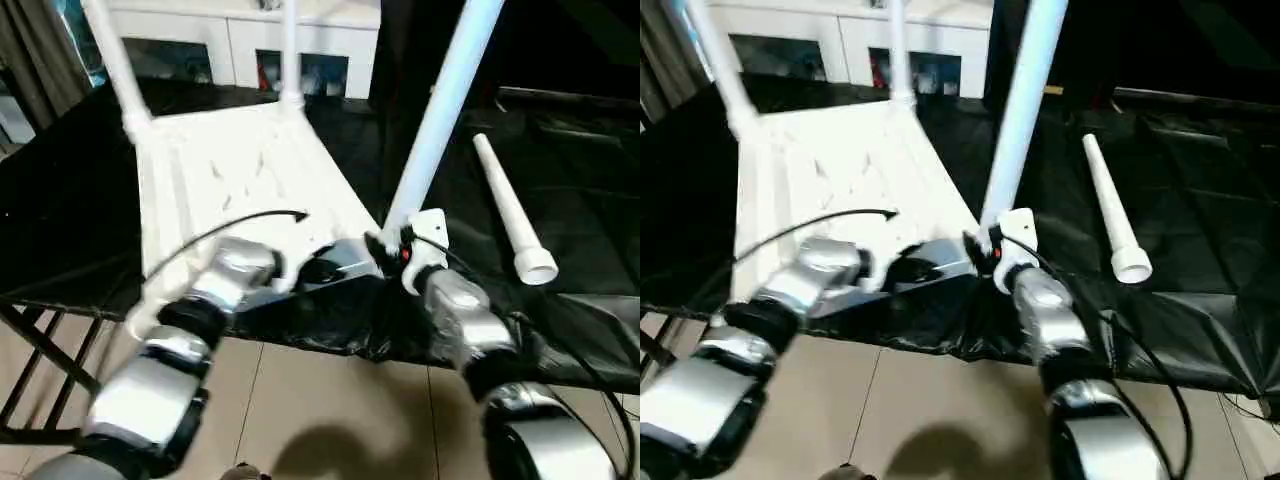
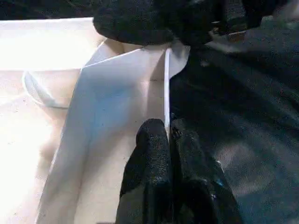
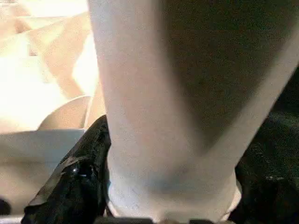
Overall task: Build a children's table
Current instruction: Insert table leg to table base, then rotate leg to tighten
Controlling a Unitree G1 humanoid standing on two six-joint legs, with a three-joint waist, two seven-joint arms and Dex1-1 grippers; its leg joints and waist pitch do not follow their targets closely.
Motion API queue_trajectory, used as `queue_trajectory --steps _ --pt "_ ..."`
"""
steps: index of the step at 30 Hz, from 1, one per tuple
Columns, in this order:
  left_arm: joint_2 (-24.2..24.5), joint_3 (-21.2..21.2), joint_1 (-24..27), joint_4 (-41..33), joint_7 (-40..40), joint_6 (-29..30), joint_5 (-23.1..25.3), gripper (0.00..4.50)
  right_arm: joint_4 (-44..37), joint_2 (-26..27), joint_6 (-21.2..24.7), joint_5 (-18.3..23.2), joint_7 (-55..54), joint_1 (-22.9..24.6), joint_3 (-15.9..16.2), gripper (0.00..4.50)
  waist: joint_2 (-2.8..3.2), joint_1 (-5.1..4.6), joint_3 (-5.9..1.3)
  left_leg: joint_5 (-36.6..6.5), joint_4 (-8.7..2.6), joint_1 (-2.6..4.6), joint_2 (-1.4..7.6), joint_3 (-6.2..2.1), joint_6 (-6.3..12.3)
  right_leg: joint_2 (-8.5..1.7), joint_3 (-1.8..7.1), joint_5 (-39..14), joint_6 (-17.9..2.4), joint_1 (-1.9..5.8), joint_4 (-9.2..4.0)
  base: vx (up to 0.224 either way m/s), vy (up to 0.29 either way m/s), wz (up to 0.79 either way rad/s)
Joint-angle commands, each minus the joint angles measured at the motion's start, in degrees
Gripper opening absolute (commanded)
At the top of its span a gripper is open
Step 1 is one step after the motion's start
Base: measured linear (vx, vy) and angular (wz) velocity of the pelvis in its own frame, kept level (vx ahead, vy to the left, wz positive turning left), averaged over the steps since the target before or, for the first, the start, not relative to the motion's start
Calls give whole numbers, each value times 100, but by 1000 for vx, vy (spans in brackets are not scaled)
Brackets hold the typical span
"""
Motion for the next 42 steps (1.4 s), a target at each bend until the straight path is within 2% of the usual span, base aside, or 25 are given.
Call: queue_trajectory --steps 1,2,3,4,5,8,9,11,13,15,16,17,18,19,22,24,26,27,33,39,41,42 --pt "-308 -144 -71 15 109 -127 44 0 243 303 19 -73 0 -7 203 275 23 -22 -334 -1029 -454 71 270 -80 38 -449 379 -410 -1270 236 -534 0 0 0" --pt "-308 -169 -62 16 134 -154 94 0 253 328 -25 -87 -6 -20 181 275 28 -21 -340 -934 -451 62 271 -83 76 -444 372 -239 -1274 239 -512 0 0 0" --pt "-293 -191 -52 19 151 -196 134 0 261 334 -62 -98 -10 -28 172 310 25 -25 -340 -892 -448 53 268 -83 120 -431 368 -109 -1286 242 -499 0 0 0" --pt "-277 -199 -42 15 136 -223 146 0 255 331 -79 -76 40 -29 157 310 29 -25 -338 -900 -450 54 271 -85 135 -432 366 -87 -1293 240 -500 0 0 0" --pt "-192 -211 11 -16 9 -383 148 0 195 295 -122 20 293 -18 107 331 47 -22 -335 -950 -454 56 269 -89 159 -437 361 -107 -1296 242 -506 0 0 0" --pt "-100 -198 70 -61 -161 -516 110 0 103 228 -154 96 559 8 89 362 32 -37 -340 -970 -452 43 272 -90 218 -435 361 -3 -1336 253 -495 0 0 0" --pt "48 -148 132 -103 -456 -629 29 0 -21 3 -259 -1 979 66 268 377 31 -39 -341 -922 -447 28 267 -92 244 -440 359 43 -1351 264 -490 0 0 0" --pt "157 -140 168 -125 -680 -753 -4 0 -124 -144 -328 -28 1302 118 374 377 21 -40 -350 -823 -423 11 256 -88 329 -435 351 188 -1356 286 -477 0 0 0" --pt "379 -116 226 -171 -1214 -900 -116 0 -395 -439 -348 39 2099 244 544 377 17 -48 -369 -651 -403 1 259 -88 433 -430 346 479 -1411 294 -435 0 0 0" --pt "438 -101 237 -177 -1367 -930 -149 0 -474 -517 -325 65 2348 280 578 377 35 -41 -384 -482 -373 -1 268 -77 567 -412 338 855 -1511 282 -394 0 0 0" --pt "557 -64 252 -200 -1714 -904 -245 0 -693 -703 -238 168 2957 378 679 377 43 -41 -391 -410 -361 4 276 -71 645 -405 330 1044 -1576 263 -365 0 0 0" --pt "647 -45 259 -206 -1972 -922 -308 0 -857 -843 -175 242 3426 452 749 377 31 -16 -389 -397 -344 -2 267 -64 739 -393 319 1122 -1606 277 -364 0 0 0" --pt "647 -45 259 -206 -1972 -922 -308 0 -857 -843 -175 242 3426 452 749 377 29 -7 -396 -372 -333 -7 265 -61 786 -392 317 1185 -1619 282 -354 0 0 0" --pt "771 -47 252 -165 -2261 -992 -335 0 -1037 -1015 -27 356 4023 516 837 377 46 -4 -400 -382 -330 -2 277 -61 847 -395 314 1249 -1661 263 -352 0 0 0" --pt "930 -68 229 -76 -2689 -1050 -367 0 -1270 -1237 162 456 4743 602 1043 377 47 17 -405 -347 -316 -13 292 -69 921 -397 302 1299 -1724 252 -331 0 0 0" --pt "990 -70 197 -19 -2858 -1076 -382 0 -1358 -1352 288 474 5142 634 1187 343 50 50 -393 -501 -336 -1 310 -72 847 -423 303 1009 -1732 242 -357 0 0 0" --pt "1047 -84 176 -23 -3073 -1085 -405 0 -1405 -1451 359 424 5457 641 1310 343 49 67 -391 -559 -346 16 320 -67 752 -421 310 868 -1741 230 -364 0 0 0" --pt "1058 -85 173 -30 -3134 -1077 -417 0 -1414 -1470 374 415 5520 640 1334 315 48 73 -383 -584 -354 8 321 -69 709 -427 313 820 -1741 234 -368 0 0 0" --pt "1129 -105 154 -38 -3464 -1048 -435 0 -1474 -1545 449 382 5753 611 1419 279 41 73 -390 -530 -351 -4 311 -73 651 -436 313 841 -1731 243 -357 0 0 0" --pt "1141 -22 137 18 -3340 -1014 -426 0 -1559 -1433 552 509 5651 662 1345 274 39 75 -392 -507 -349 -4 306 -72 629 -434 310 792 -1719 240 -361 0 0 0" --pt "1067 58 108 49 -3034 -886 -414 0 -1556 -1297 530 510 5232 721 1203 274 14 77 -389 -496 -351 3 311 -68 630 -434 313 799 -1715 232 -358 0 0 0" --pt "998 99 74 78 -2734 -842 -378 0 -1504 -1182 589 486 4837 731 1096 274 23 80 -385 -488 -357 -5 313 -74 607 -448 316 750 -1703 231 -359 0 0 0"
